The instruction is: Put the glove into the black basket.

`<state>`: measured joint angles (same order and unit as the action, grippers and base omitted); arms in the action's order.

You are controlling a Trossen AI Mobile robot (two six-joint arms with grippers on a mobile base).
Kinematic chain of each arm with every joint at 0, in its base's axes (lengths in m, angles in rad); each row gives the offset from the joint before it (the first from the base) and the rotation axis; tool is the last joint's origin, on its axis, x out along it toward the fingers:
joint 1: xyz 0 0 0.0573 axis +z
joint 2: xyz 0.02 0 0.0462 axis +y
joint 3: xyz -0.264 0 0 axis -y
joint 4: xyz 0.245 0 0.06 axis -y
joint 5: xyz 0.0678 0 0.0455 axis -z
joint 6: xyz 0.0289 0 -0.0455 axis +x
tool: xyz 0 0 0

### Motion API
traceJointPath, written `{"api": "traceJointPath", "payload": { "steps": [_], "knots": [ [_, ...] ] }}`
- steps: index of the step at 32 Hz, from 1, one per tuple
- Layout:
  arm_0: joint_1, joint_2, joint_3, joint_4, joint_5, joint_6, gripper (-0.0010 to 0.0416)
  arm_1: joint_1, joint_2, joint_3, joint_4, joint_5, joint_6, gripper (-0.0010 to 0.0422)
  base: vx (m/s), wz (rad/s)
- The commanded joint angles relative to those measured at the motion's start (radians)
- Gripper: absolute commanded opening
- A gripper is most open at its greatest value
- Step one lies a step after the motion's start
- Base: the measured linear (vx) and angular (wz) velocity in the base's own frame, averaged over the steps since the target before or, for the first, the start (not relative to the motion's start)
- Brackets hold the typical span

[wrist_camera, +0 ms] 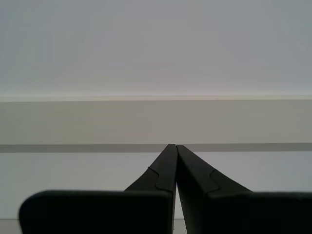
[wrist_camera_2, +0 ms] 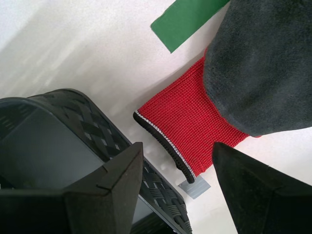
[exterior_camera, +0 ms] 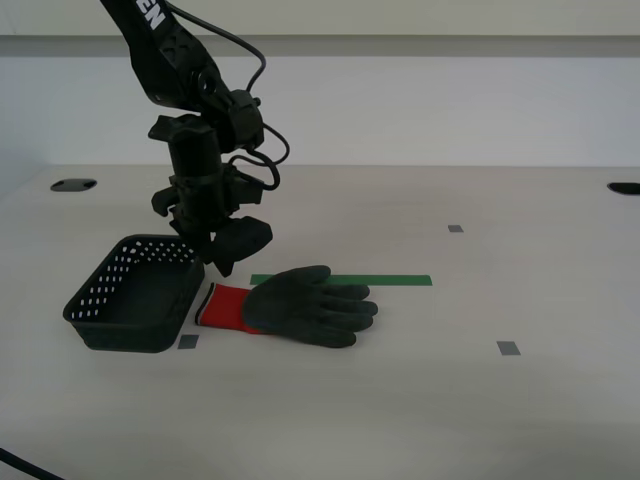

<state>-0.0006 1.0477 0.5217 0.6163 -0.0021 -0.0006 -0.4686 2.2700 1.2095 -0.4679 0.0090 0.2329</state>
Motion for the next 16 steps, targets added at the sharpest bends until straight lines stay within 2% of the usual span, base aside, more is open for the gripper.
{"api": "traceJointPath", "payload": {
  "steps": [1,8,9,12,16],
  "knots": [
    [0.001,0.0,0.002,0.003,0.002,0.0,0.0001,-0.004,0.0,-0.003,-0.005,-0.001,-0.026,0.0171,0.0,0.0],
    [0.0,0.0,0.002,0.001,0.002,0.0,0.0001,-0.017,0.1,-0.016,-0.004,-0.001,-0.081,0.0156,0.0,0.0],
    [0.001,0.0,0.002,-0.002,0.002,0.0,0.0001,-0.023,0.142,0.002,-0.016,-0.02,-0.076,0.0155,0.0,0.0],
    [0.001,0.0,0.002,-0.004,0.002,0.0,0.0001,-0.023,0.145,0.019,-0.016,-0.02,-0.106,0.0155,0.0,0.0],
    [0.0,0.0,0.002,-0.004,0.002,0.0,0.0,-0.025,0.148,0.022,-0.011,-0.021,-0.117,0.0156,0.0,0.0]
  ]
}}
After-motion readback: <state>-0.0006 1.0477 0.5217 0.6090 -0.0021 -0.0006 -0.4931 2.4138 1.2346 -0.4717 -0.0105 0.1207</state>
